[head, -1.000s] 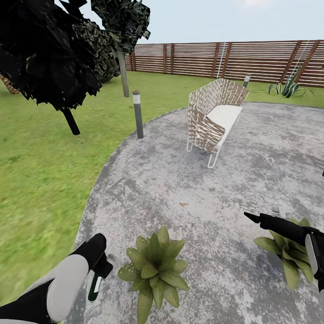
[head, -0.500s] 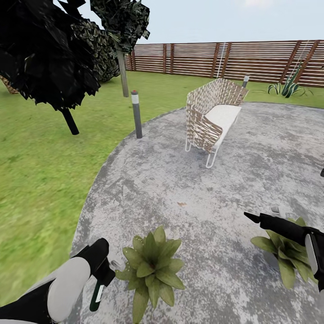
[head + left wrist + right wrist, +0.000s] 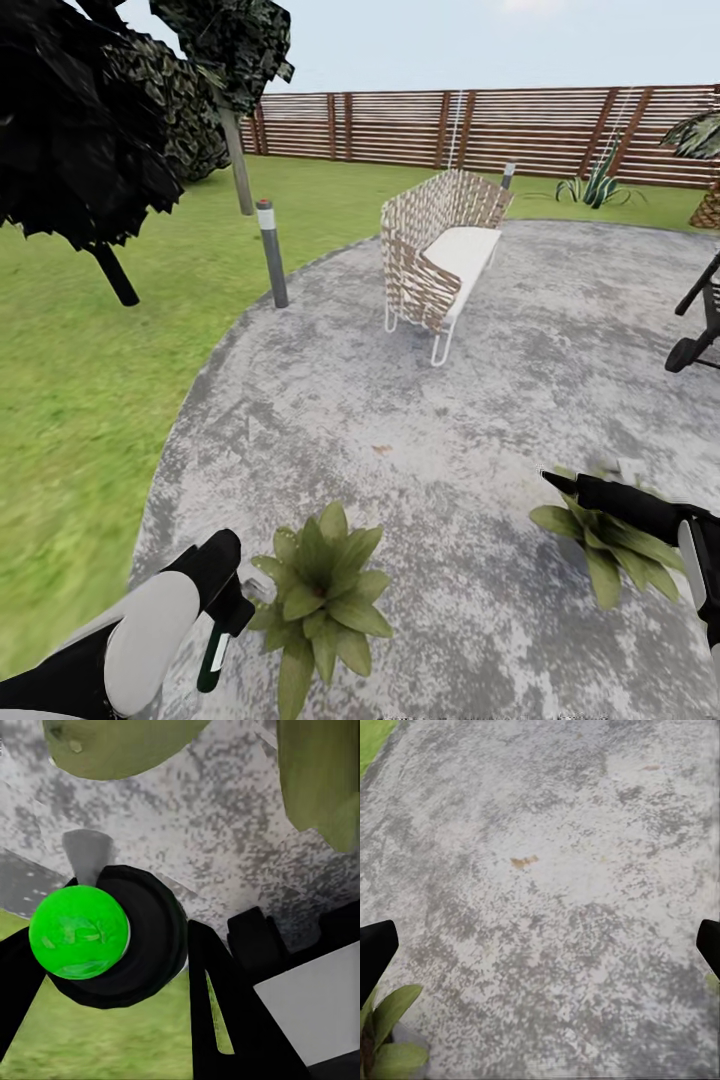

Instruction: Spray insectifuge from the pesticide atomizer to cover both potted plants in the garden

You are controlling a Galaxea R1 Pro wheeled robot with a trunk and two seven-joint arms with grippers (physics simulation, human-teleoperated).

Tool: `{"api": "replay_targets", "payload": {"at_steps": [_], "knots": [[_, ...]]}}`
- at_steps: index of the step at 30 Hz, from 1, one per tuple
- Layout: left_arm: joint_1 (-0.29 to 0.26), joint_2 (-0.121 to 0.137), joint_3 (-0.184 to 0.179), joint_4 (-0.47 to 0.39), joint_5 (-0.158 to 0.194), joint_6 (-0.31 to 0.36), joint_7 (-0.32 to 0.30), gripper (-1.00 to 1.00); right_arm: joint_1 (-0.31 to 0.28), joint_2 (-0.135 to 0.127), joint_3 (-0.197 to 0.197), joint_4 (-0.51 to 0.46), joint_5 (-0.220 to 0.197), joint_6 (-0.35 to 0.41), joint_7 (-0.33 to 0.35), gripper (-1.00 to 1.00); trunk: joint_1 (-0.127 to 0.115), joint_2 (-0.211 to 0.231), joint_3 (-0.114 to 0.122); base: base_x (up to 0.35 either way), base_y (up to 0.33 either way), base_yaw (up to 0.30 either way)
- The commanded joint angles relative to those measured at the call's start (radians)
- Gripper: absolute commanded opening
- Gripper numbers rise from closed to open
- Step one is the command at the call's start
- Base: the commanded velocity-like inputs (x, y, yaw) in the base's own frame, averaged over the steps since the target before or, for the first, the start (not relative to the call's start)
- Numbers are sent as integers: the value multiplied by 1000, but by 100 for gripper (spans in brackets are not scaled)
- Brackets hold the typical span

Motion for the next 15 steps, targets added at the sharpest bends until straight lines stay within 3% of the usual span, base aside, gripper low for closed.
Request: {"api": "replay_targets", "payload": {"at_steps": [1, 10, 15], "knots": [[0, -1, 7, -3, -11, 3, -9, -100, -1, 1, -2, -1, 7, 5, 8, 100, 0, 0, -1, 0, 163, -235], [0, 0, 6, -20, -11, 6, -10, -100, -1, 1, -2, -1, 7, 5, 8, 100, 0, 0, -3, 0, 266, -46], [-1, -1, 5, -34, -11, 6, -11, -100, -1, 1, -2, -1, 7, 5, 8, 100, 0, 0, -3, 0, 93, 0]]}}
